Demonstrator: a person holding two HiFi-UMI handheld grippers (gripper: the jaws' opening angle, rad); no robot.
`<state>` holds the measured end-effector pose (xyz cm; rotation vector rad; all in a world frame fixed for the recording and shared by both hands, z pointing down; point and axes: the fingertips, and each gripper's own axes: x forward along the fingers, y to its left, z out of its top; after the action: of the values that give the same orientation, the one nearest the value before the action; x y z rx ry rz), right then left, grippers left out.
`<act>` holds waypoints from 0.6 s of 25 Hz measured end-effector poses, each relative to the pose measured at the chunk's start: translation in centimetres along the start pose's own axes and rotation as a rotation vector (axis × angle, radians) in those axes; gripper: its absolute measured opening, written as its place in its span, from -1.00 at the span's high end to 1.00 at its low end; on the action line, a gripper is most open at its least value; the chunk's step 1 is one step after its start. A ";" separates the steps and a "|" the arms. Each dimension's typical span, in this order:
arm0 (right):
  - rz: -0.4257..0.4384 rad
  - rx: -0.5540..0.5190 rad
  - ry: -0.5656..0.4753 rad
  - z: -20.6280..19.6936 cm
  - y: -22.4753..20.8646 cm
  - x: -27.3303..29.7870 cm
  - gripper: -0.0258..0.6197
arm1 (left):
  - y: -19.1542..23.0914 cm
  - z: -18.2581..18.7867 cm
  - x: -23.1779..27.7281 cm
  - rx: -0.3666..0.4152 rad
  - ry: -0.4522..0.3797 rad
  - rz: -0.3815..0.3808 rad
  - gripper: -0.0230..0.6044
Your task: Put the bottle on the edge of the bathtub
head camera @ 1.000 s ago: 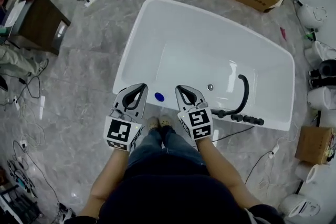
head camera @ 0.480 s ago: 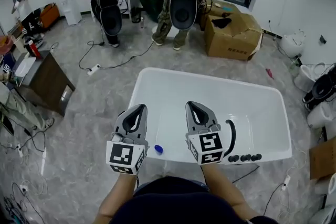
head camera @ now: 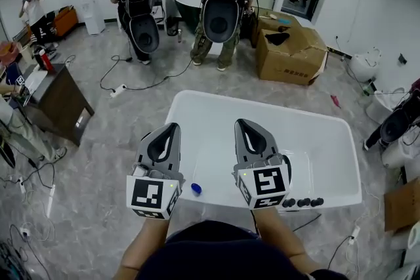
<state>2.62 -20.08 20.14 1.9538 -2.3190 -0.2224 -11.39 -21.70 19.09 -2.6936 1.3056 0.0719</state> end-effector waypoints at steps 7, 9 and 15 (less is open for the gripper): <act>0.007 0.011 0.000 0.0 0.0 -0.5 0.83 | -0.2 -0.1 -0.4 0.004 0.015 0.006 0.86; 0.008 0.011 0.001 0.0 -0.2 -0.6 0.83 | -0.4 -0.1 -0.3 0.005 0.013 0.007 0.86; 0.003 0.023 0.001 -0.5 -1.4 -1.6 0.83 | -1.5 -0.3 -0.2 0.006 0.009 0.003 0.86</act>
<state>4.32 -18.79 20.45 1.9601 -2.3342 -0.1957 -10.36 -20.71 19.53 -2.6900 1.3099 0.0560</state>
